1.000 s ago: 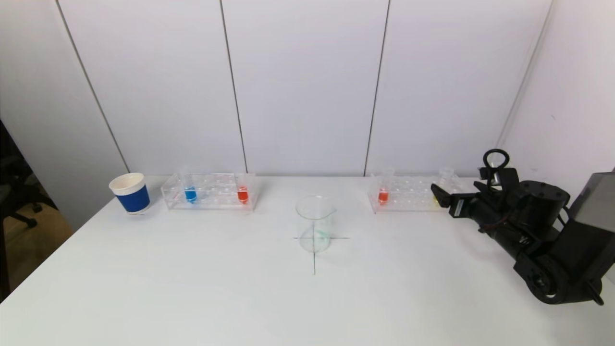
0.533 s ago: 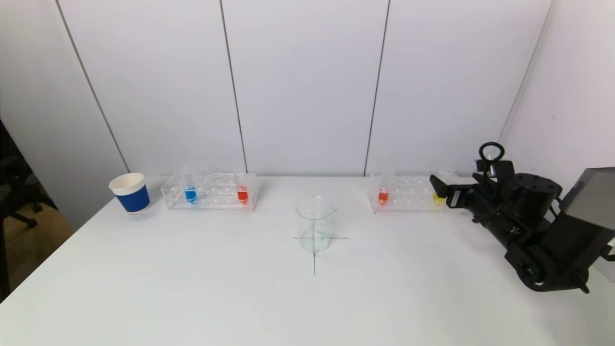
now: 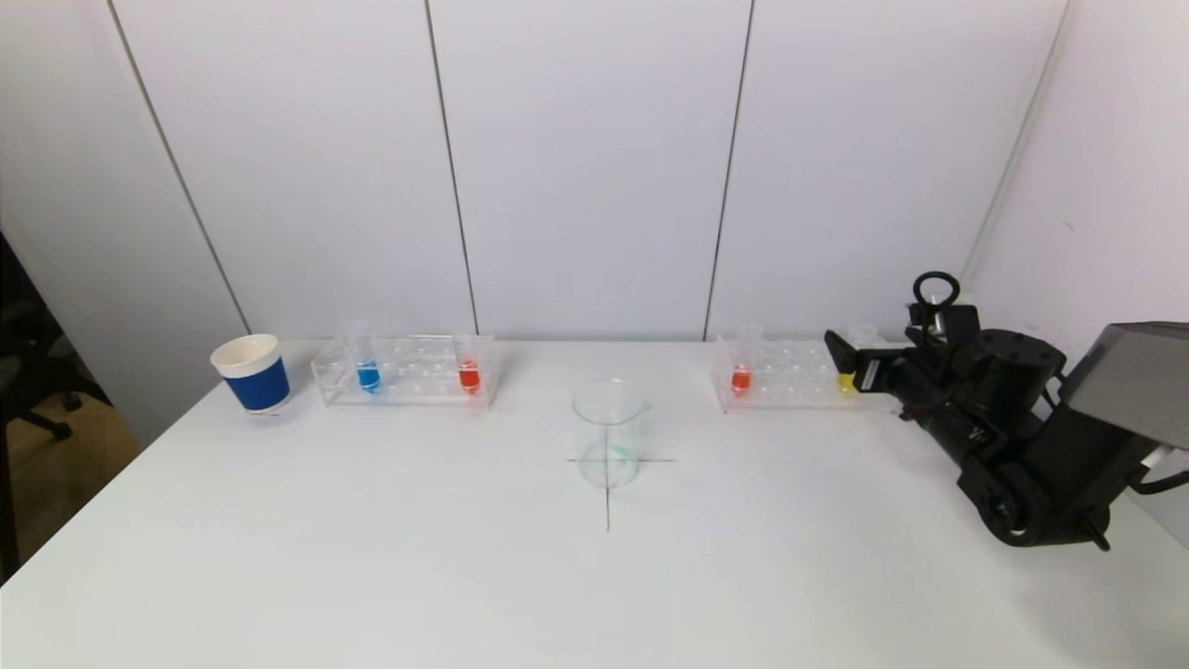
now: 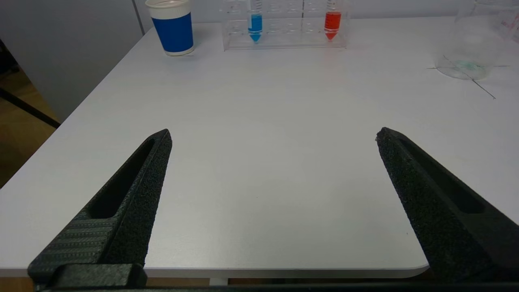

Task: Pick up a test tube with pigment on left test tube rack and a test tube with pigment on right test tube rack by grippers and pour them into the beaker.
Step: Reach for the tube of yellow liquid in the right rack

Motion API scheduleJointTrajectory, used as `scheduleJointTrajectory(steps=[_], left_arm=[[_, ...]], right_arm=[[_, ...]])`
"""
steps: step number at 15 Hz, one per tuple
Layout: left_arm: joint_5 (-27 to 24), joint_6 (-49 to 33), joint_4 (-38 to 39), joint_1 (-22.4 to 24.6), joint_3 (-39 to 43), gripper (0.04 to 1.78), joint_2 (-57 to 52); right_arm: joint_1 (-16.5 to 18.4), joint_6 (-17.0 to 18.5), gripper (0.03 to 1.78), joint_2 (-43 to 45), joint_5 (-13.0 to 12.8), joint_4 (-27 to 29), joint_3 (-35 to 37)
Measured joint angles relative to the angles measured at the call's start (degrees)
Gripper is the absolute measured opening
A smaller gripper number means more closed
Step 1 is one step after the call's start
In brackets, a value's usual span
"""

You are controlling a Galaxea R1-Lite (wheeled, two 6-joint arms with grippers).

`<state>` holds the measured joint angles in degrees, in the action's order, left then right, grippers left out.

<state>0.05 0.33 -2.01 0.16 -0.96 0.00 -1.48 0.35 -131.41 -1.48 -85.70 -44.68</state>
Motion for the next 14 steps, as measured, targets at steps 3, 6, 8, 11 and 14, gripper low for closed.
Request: scheduleJointTrajectory(steps=[3,6,8,11,14], left_arm=[[0.0,0.0,0.0,0.0,0.0,1.76,0.0],[0.0,0.0,0.0,0.0,0.0,1.76,0.0],[0.0,0.0,0.0,0.0,0.0,1.76,0.0],[0.1,0.0,0.0,0.0,0.0,1.76,0.0],[0.0,0.0,0.0,0.0,0.0,1.76,0.0]], right_arm=[[0.0,0.0,1.77,-1.2,0.0,0.3,-1.5],[0.0,0.0,1.77,-1.7,0.0,2.3,-3.2],[0.0,0.0,1.77,-2.0,0.0,2.4,-3.7],[0.0,0.0,1.77,-2.5,0.0,2.4,-4.3],[0.0,0.0,1.77,-3.0,-0.1,2.9,-4.9]])
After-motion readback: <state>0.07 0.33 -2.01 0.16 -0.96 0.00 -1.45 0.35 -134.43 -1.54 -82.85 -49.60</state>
